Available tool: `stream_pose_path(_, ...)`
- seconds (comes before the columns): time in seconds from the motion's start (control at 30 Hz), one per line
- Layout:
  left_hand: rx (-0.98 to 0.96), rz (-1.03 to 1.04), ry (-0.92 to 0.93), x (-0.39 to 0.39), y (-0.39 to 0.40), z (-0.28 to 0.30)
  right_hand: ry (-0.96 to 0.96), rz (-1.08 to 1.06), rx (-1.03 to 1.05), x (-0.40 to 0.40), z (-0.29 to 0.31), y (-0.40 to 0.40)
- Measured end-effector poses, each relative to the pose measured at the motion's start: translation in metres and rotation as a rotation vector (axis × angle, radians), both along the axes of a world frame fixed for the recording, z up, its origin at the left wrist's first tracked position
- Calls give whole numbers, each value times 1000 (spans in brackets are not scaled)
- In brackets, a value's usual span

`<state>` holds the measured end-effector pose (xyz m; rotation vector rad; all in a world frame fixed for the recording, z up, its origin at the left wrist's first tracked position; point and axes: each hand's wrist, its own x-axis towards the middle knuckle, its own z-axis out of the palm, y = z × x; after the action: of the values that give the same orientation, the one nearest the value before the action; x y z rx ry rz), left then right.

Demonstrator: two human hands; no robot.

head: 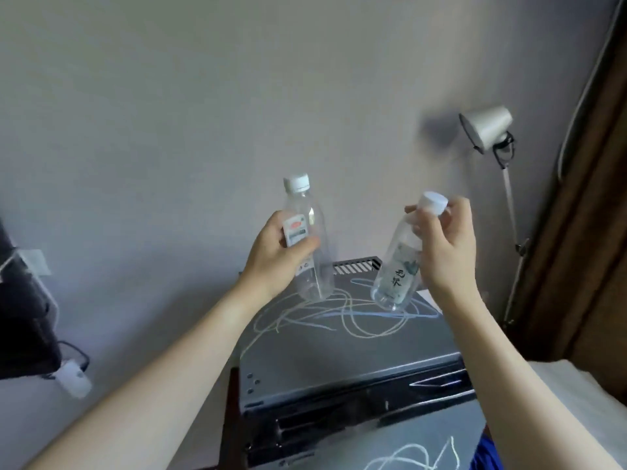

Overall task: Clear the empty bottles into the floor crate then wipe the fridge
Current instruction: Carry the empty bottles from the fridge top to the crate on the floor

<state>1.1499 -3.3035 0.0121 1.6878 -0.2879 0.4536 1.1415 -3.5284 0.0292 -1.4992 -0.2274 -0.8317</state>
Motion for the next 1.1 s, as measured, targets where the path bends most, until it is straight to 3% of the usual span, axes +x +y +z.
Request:
stream_pose_path(0.13,-248,159,-23,-45,68,11,-31,417,166,4,28,87)
stream_pose_path(0.27,-391,334,-42,-105,147,15,87,858,275,-8,39,193)
stream_pose_path(0.47,-361,613,-82,-222,260,20,202,1299,170,-63,36,357)
stream_pose_path(0.73,-273,1007,-150,-378,367,16,239,1673,146,-186,38,526)
stream_pose_path(1.1,-325,1258,-237,-515,436,2,311,2025,23,-308,27,653)
